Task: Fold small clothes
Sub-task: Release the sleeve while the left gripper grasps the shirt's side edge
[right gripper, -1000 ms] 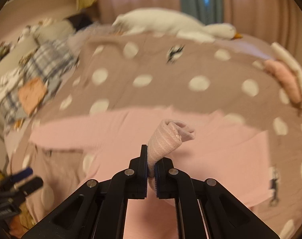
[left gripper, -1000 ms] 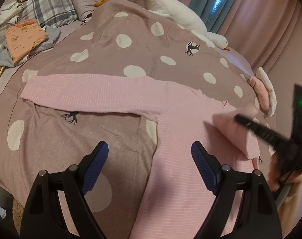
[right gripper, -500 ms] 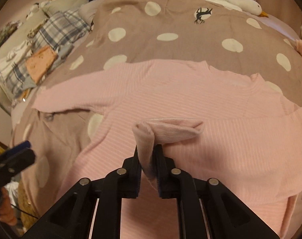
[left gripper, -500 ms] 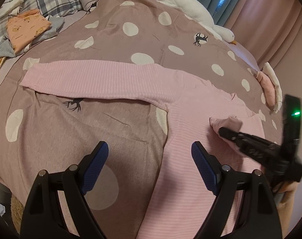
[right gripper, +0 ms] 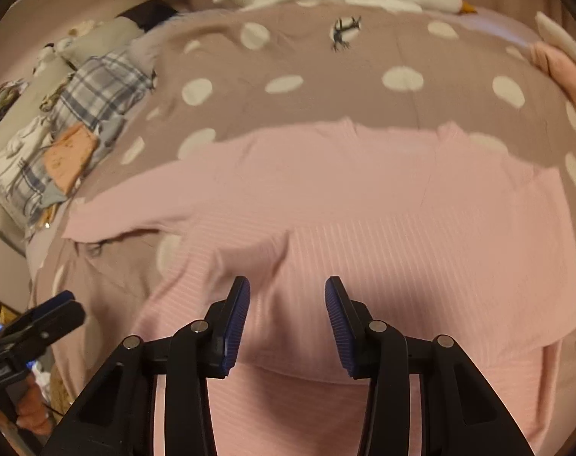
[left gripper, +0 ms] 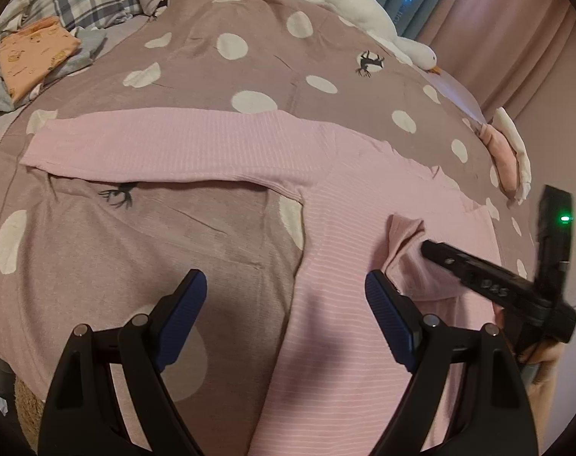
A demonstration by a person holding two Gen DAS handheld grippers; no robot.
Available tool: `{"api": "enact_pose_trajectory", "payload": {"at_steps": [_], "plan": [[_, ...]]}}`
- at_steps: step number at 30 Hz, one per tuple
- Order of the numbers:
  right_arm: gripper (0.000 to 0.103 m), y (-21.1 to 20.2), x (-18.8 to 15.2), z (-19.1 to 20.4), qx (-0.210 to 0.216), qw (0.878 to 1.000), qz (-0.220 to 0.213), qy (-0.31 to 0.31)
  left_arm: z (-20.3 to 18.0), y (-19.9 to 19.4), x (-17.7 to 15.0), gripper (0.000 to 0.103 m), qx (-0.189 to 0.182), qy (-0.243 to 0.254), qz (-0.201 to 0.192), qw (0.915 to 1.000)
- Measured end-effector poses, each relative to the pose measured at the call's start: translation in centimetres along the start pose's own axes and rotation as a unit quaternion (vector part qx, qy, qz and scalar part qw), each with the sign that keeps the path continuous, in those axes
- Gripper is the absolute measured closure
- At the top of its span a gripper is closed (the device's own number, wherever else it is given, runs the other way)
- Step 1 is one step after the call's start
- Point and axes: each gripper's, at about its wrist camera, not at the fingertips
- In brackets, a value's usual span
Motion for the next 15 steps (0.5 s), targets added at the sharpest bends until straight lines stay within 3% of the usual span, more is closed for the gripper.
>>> {"api": "enact_pose_trajectory", "payload": {"at_steps": [6,10,15], "plan": [[0.061,3.3,0.3,1.2,-0.009,1.000,0.024,-0.018,-0.9,1.1,0.0,0.019,-0.019,0.003,0.015,0.9997],[0.061,3.6,0.9,1.9,-0.010,0.999,0.016,-0.030,-1.6,2.0,0.4,0.019,-0.031,0.007,0.023,0.9992],[0.061,1.9,0.7,0.6,-0.009,1.000,-0.002,-0.004,-3.1,3.9,0.7,0.026,-0.060,0.012,0.050,0.9968]]}}
Point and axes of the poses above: each gripper's, at about its wrist camera, not at the fingertips, and y roughly the way its jaws point, z to its left, x to its top, and after that the axes turned 8 degrees about -y, right-handed
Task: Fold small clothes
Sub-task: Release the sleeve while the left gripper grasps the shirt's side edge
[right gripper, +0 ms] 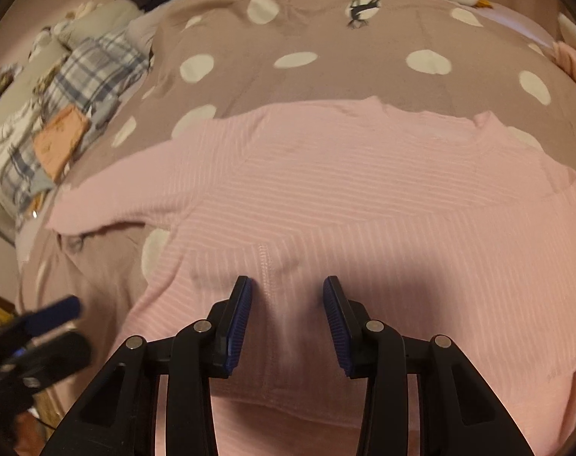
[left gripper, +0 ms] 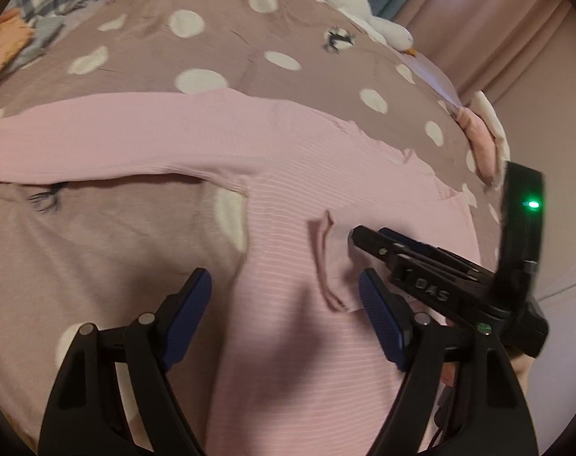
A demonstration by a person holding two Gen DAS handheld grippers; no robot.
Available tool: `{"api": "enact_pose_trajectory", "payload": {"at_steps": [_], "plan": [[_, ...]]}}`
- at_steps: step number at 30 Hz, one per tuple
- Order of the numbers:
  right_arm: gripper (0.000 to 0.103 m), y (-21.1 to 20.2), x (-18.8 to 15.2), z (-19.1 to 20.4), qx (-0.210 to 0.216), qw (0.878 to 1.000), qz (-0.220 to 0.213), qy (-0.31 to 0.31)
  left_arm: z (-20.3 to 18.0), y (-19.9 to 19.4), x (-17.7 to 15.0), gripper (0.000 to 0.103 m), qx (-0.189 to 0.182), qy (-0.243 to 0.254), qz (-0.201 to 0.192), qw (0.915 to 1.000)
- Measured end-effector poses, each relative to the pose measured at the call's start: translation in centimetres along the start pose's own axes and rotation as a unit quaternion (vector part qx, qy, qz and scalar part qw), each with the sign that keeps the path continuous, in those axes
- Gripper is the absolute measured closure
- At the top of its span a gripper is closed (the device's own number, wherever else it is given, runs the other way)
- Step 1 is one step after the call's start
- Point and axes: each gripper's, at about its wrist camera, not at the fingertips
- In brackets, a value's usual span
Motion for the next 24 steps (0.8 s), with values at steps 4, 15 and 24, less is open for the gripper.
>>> {"api": "enact_pose_trajectory", "payload": {"at_steps": [4,15,24], "plan": [[0.061,-2.9,-0.7,-1.9,-0.046,0.998,-0.023,0.019,-1.6,2.1,0.1,0.032,-0.023,0.015,0.022,0.9994],[0.061,-8.7,-3.8,-9.2,-0.129,0.982,-0.060,0.122,-4.3,7.7,-0.3,0.052,-0.070,0.027,0.073,0.9945],[0.061,-9.7,-7.1,-12.7,-0.138,0.970,-0.060,0.191,-4.8,8.5,-0.8,0.095,-0.077,0.019,0.084,0.9932]]}}
Point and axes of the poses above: each gripper's, at about its wrist camera, not at the fingertips, and y roughly the way its jaws point, z to its left, x to its top, and after that the axes turned 8 degrees about -y, right-handed
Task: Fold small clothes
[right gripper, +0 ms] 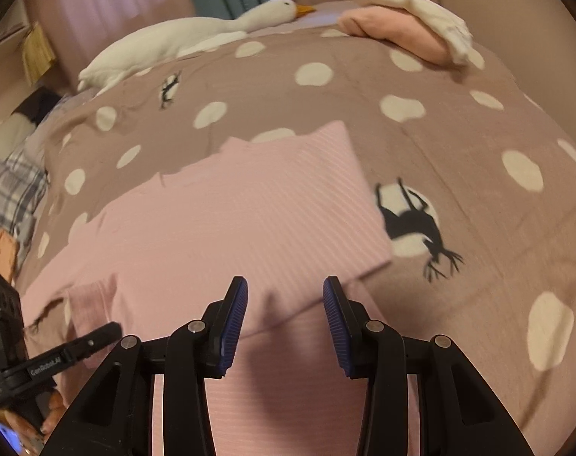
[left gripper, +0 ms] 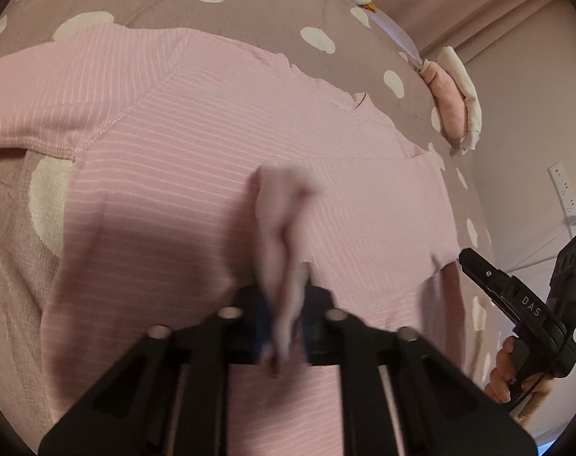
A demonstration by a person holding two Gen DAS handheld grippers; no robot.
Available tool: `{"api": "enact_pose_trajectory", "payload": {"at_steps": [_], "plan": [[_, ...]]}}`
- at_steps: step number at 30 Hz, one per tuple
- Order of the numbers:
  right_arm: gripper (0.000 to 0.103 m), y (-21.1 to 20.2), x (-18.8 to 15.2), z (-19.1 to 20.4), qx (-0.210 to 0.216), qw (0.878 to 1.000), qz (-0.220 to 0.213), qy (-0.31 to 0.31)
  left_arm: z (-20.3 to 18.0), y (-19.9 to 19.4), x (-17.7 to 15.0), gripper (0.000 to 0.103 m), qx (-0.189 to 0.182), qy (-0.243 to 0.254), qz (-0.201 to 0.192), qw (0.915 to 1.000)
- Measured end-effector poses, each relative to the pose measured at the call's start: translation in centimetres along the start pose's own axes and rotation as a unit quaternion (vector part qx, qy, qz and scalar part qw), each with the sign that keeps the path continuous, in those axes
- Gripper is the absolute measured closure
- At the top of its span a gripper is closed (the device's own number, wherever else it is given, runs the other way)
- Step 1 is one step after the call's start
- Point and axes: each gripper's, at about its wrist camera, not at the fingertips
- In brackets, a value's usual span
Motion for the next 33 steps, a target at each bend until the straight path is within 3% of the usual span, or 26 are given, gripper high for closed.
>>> {"api": "enact_pose_trajectory", "payload": {"at_steps": [6,13,19,24,33], "plan": [[0.061,0.0,-0.6,-1.4,-0.008,1.000,0.006,0.023,-2.0,-2.5,1.2,0.098,0.010,0.018,-0.035,0.9992],[0.061,-0.5,-0.1,-3.1,-0.005,0.999,-0.001,0.045,-5.6,-7.7,4.8,0.098,-0.017,0.055,-0.098,0.9935],[0.061,0.4,0.9,-3.3,0.003,0.999,0.005,0.050,-6.5,-10.5,7.5,0.098,0.008,0.068,-0.144,0.9873],[0.069,2.1,1.9,-2.3,0.020,0.999,0.018,0.040,-5.7,-11.2,8.4,0.098,0.023,0.062,-0.149,0.9866],[0.073,5.9,2.5,-0.6,-0.006,0.998,0.061,0.005,-3.2,-10.6,8.9,0.098,0.056,0.037,-0.138,0.9882]]}}
Point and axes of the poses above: each gripper's, at about its wrist camera, not at the fingertips, and y roughly the way its jaws point, z to its left, x to its top, and after that the axes turned 8 degrees about -y, right-handed
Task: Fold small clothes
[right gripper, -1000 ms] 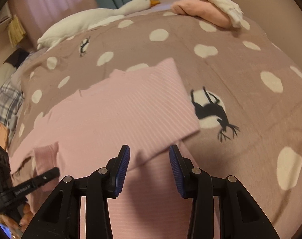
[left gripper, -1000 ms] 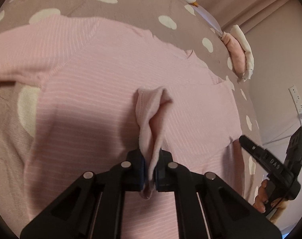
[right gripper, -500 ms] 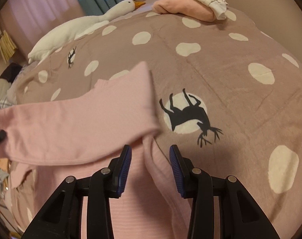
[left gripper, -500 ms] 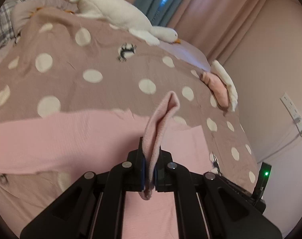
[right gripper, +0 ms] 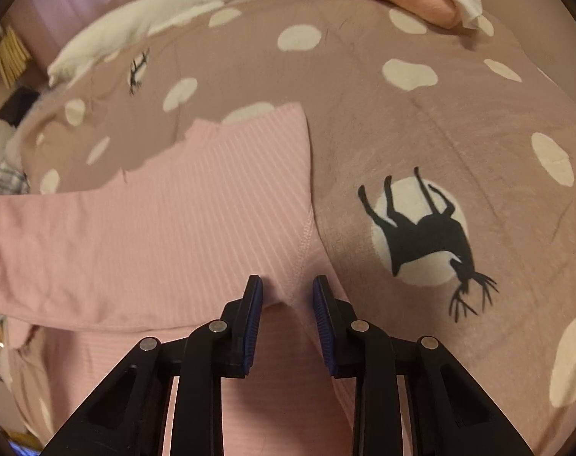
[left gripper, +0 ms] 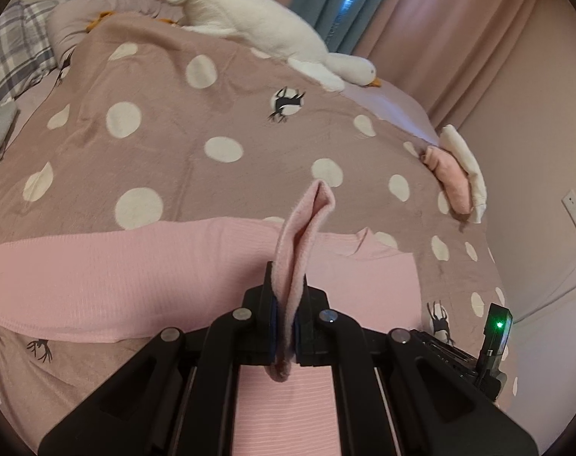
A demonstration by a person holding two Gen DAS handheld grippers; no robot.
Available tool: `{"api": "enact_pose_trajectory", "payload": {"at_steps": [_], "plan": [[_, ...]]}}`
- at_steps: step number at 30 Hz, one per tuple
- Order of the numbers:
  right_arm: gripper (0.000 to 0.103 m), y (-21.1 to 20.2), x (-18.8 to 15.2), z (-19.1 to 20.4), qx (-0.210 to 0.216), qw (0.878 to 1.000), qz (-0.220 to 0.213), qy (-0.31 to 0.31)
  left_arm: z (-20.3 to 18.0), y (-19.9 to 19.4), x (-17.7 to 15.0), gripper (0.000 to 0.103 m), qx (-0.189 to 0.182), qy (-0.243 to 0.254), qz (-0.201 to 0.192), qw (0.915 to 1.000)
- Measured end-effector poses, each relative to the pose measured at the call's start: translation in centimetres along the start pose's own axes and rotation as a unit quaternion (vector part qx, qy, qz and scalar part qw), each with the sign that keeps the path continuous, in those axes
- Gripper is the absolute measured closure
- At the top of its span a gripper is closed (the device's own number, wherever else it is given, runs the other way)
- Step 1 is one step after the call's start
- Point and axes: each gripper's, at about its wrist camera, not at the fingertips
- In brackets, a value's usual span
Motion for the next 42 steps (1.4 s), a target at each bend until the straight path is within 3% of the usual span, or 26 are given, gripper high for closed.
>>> {"api": "enact_pose_trajectory", "payload": {"at_steps": [16,42], "plan": [[0.073,0.5,0.2,0.5,-0.016,1.000,0.011,-0.014,3.1,1.4,-0.6,0.098,0.043,-0.016,0.016,0.9988],[0.073,0.9,0.0,1.2,-0.038,0.999,0.011,-0.024,9.1,6.8,-4.6,0.094,0.104,-0.057,0.082,0.9895]]}}
Point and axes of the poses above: each gripper's, at about its wrist camera, not at the fingertips, and y roughly the way its jaws point, z to its left, x to its top, and after that the axes turned 8 degrees about -y, right-handed
